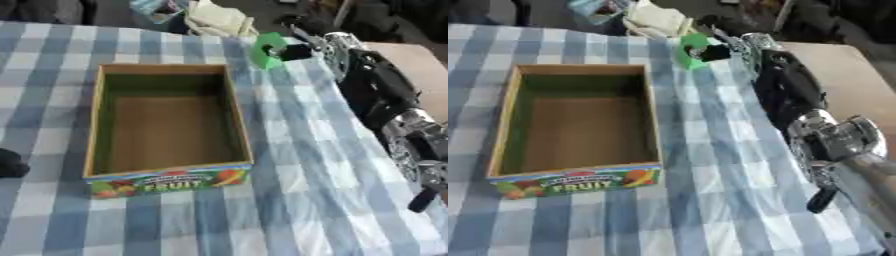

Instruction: Pick up objects on the table and place them in the box.

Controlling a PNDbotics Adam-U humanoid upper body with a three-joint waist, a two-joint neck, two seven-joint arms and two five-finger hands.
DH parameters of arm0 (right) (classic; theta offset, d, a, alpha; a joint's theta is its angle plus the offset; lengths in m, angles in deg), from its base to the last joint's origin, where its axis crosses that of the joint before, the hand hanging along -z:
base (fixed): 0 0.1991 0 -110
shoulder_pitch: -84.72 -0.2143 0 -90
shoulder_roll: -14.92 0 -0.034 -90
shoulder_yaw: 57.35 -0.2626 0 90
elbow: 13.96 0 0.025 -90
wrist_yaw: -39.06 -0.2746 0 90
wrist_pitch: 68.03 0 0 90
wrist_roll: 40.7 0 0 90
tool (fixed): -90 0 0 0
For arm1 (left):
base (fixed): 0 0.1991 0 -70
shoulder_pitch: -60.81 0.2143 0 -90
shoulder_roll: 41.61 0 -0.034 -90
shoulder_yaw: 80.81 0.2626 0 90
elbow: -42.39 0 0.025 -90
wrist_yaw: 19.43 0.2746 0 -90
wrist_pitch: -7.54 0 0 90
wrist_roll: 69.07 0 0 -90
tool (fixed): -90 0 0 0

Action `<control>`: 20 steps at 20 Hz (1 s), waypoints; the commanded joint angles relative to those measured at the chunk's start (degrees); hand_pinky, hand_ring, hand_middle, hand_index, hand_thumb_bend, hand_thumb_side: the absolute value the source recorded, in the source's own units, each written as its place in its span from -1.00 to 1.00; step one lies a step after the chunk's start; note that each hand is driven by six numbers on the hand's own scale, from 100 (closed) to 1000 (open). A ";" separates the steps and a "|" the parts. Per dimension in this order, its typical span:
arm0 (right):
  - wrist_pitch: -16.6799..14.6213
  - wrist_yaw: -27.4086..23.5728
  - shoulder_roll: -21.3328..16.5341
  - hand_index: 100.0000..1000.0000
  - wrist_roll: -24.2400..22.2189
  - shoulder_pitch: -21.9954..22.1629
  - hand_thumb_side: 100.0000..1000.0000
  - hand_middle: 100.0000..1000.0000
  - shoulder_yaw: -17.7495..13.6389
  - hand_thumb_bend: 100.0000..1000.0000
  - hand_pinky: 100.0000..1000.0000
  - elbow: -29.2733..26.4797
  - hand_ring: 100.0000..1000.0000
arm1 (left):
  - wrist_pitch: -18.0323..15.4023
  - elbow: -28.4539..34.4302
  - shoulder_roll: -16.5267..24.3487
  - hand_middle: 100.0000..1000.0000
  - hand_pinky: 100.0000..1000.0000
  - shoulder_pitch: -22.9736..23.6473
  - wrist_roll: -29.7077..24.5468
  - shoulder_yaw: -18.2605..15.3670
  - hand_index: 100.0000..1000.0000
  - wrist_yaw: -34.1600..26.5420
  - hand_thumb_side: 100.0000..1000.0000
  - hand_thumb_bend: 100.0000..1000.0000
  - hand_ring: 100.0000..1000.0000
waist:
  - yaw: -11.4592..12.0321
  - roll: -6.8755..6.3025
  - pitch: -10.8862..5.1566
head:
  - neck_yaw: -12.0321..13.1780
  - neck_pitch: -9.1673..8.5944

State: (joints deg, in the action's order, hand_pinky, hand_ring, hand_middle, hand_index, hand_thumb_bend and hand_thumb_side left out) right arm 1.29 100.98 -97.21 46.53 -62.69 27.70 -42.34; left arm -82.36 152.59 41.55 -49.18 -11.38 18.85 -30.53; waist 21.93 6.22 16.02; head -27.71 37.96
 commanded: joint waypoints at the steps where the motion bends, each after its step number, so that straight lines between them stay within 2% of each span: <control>1: 0.12 0.38 -1.29 1.00 1.08 -0.66 0.76 0.96 -0.41 -0.64 0.68 0.32 0.78 | -0.14 0.96 0.28 0.35 0.56 -0.54 -0.26 -0.05 0.69 0.00 0.42 -1.00 0.40 | 0.10 -0.46 -0.77 | -0.26 -0.87; 8: -0.08 0.15 -0.76 1.00 1.96 -0.50 0.73 0.94 -0.24 -0.65 0.55 1.05 0.66 | -0.18 1.01 0.10 0.35 0.56 -0.64 -0.47 -0.01 0.69 0.13 0.43 -1.00 0.40 | 0.32 -0.62 -0.22 | -0.60 -0.89; 11: -0.36 0.45 -0.63 1.00 3.34 -0.39 0.61 0.91 -0.24 -0.59 0.37 0.77 0.49 | -0.13 1.00 0.02 0.35 0.56 -0.69 -0.55 -0.03 0.69 0.12 0.44 -1.00 0.41 | 0.26 -0.55 -0.10 | -0.74 -0.89; 13: -0.53 0.71 -0.56 1.00 4.70 -0.34 0.46 0.87 -0.29 -0.56 0.21 0.52 0.32 | -0.05 0.96 -0.03 0.35 0.56 -0.68 -0.59 -0.03 0.69 0.16 0.44 -1.00 0.41 | 0.14 -0.48 -0.10 | -0.85 -0.82; 18: -0.82 0.89 -0.38 1.00 9.11 -0.26 0.13 0.82 -0.52 -0.59 0.07 -0.29 0.11 | 0.09 0.81 -0.14 0.35 0.56 -0.59 -0.62 -0.07 0.69 0.24 0.44 -1.00 0.41 | -0.34 -0.36 -0.33 | -0.98 -0.65; 20: -1.16 0.86 -0.29 1.00 10.60 -0.28 0.18 0.81 -0.43 -0.62 0.03 -0.61 0.07 | 0.14 0.74 -0.15 0.35 0.56 -0.54 -0.61 -0.09 0.69 0.23 0.44 -1.00 0.41 | -0.50 -0.33 -0.48 | -1.02 -0.62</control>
State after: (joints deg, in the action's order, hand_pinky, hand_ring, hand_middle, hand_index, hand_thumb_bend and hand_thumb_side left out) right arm 0.25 101.65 -96.15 55.97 -62.19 27.68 -41.61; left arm -82.26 152.61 41.04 -49.22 -11.91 18.85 -30.45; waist 21.50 6.12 16.89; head -28.46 37.70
